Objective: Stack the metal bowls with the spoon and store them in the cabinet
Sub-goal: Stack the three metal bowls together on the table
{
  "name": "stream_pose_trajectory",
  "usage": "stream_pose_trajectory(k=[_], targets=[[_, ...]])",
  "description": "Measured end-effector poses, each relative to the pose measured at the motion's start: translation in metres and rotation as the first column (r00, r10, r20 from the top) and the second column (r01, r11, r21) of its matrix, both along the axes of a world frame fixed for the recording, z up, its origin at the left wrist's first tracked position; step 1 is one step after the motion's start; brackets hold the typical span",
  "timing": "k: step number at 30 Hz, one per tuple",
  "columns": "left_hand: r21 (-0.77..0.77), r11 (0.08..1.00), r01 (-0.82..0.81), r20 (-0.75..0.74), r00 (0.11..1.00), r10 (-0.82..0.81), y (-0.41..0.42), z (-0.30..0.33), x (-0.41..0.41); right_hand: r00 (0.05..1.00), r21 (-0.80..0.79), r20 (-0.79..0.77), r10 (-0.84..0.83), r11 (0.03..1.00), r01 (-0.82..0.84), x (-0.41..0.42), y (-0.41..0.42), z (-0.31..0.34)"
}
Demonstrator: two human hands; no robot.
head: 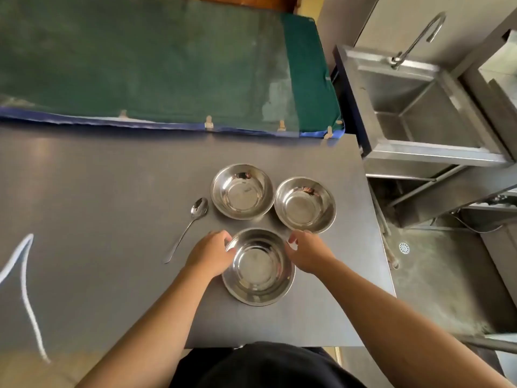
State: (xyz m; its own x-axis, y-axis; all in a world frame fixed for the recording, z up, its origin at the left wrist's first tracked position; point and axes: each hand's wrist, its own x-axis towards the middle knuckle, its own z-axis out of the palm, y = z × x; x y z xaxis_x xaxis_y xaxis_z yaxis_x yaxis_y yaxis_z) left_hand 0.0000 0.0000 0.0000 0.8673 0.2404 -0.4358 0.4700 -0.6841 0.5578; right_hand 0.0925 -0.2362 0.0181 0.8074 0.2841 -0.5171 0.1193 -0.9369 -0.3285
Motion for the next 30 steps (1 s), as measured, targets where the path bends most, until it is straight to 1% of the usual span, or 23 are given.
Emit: stream_pose_trajectory(k=[3,6,13,17,23,27,30], targets=[[0.009,1.000,-0.025,-0.019,1.000,0.025,-0.004,-0.004,-0.001,0.994,-0.002,-0.007,-0.106,0.994,0.106,-0.005,-0.003,-0.009],[-0.018,0.998,-0.064,-0.023,0.998,0.064,-0.009,-0.009,-0.001,0.983,0.013,-0.062,-0.172,0.985,0.173,-0.008,-0.006,-0.018],[-0.028,0.979,-0.202,-0.067,0.978,0.200,-0.019,-0.015,-0.001,0.948,0.074,-0.191,-0.255,0.959,0.273,-0.007,-0.002,-0.025],[-0.014,0.965,-0.264,-0.062,0.963,0.262,-0.016,-0.014,-0.004,0.957,0.119,-0.196,-0.213,0.964,0.239,-0.002,0.002,-0.021],[-0.017,0.947,-0.321,0.030,0.946,0.322,0.009,0.006,0.010,0.976,0.223,-0.153,-0.155,0.957,0.187,0.021,0.022,0.000],[0.017,0.943,-0.332,0.103,0.939,0.329,0.030,0.024,0.035,0.982,0.273,-0.132,-0.133,0.948,0.165,0.048,0.042,0.022],[0.023,0.949,-0.316,0.124,0.942,0.311,0.043,0.034,0.059,0.981,0.297,-0.130,-0.144,0.938,0.177,0.071,0.056,0.033]])
